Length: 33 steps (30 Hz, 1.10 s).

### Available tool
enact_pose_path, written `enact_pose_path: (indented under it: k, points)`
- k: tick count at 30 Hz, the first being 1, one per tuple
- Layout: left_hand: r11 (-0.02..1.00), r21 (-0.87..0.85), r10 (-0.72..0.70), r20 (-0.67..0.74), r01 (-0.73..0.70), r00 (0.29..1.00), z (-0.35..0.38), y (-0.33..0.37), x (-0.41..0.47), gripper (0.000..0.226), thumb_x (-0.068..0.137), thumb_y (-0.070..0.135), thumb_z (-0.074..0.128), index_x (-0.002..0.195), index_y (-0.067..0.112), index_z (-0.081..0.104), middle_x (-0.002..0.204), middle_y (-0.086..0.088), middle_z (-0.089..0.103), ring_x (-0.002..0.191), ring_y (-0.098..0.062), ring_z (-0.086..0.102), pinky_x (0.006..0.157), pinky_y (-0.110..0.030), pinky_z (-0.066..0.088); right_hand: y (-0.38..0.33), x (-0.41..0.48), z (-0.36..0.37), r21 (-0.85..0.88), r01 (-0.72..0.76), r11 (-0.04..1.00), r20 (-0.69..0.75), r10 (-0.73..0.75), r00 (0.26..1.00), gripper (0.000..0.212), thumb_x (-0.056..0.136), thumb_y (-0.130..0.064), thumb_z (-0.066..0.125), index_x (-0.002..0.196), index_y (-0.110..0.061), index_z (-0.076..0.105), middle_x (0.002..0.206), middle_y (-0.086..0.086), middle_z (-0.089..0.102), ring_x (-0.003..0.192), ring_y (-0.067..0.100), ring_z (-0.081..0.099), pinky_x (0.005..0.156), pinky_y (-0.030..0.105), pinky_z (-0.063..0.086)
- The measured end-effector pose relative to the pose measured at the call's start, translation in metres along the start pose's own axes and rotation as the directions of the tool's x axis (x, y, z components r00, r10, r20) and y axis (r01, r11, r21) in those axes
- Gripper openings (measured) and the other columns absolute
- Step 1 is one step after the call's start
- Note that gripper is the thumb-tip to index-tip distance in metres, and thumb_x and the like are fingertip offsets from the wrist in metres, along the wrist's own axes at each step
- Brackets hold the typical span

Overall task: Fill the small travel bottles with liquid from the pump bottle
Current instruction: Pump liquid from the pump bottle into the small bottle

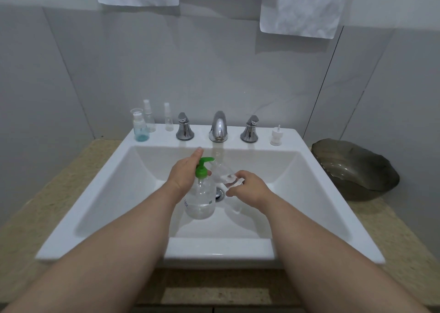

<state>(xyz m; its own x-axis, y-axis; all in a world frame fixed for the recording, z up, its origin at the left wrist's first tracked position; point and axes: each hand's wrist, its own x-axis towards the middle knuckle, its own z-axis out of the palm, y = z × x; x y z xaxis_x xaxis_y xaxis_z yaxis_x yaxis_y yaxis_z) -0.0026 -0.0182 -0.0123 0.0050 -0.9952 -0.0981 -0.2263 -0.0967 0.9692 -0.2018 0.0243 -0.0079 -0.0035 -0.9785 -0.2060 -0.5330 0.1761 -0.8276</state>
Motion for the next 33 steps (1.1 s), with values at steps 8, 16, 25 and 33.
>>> enact_pose_path:
  k: [8, 16, 25, 33]
  points:
    - [0.999, 0.035, 0.022, -0.045, -0.02, 0.999, 0.0044, -0.0013, 0.0052, 0.049, 0.107, 0.048, 0.038, 0.093, 0.015, 0.072, 0.083, 0.0, 0.08, 0.071, -0.017, 0.058, 0.069, -0.033, 0.044, 0.0008, 0.0026, 0.0002, 0.025, -0.006, 1.0, -0.004, 0.006, 1.0, 0.032, 0.075, -0.018, 0.079, 0.103, -0.025, 0.065, 0.097, 0.0, 0.066, 0.078, 0.016, 0.058, 0.062, 0.025, 0.041]
    - [0.998, 0.047, 0.049, -0.034, -0.047, 0.998, 0.0042, -0.0098, 0.0078, 0.071, 0.108, 0.053, 0.028, 0.068, 0.014, 0.071, 0.089, -0.001, 0.08, 0.095, -0.031, 0.066, 0.08, -0.036, 0.044, 0.0007, 0.0, -0.0024, 0.051, 0.024, 0.998, 0.005, -0.024, 1.0, 0.033, 0.082, -0.014, 0.08, 0.111, -0.018, 0.065, 0.077, -0.003, 0.068, 0.044, -0.006, 0.054, 0.043, 0.009, 0.037]
    - [1.0, 0.009, 0.027, 0.005, -0.028, 1.0, 0.0058, -0.0079, 0.0087, 0.075, 0.107, 0.053, 0.03, 0.048, 0.023, 0.066, 0.084, -0.001, 0.08, 0.091, -0.033, 0.064, 0.077, -0.036, 0.042, -0.0014, -0.0009, -0.0016, 0.016, 0.026, 1.0, -0.001, -0.026, 1.0, 0.032, 0.08, -0.017, 0.081, 0.108, -0.021, 0.066, 0.073, -0.005, 0.069, 0.054, -0.003, 0.057, 0.049, 0.012, 0.039]
    - [0.997, -0.06, -0.05, 0.04, 0.052, 0.998, 0.0019, -0.0046, 0.0033, 0.067, 0.106, 0.053, 0.041, 0.057, 0.018, 0.072, 0.101, -0.011, 0.075, 0.09, -0.021, 0.057, 0.088, -0.036, 0.041, -0.0027, -0.0037, -0.0013, -0.003, 0.021, 1.0, 0.0, -0.021, 1.0, 0.03, 0.078, -0.014, 0.079, 0.104, -0.018, 0.066, 0.074, -0.001, 0.069, 0.064, 0.007, 0.059, 0.053, 0.016, 0.042]
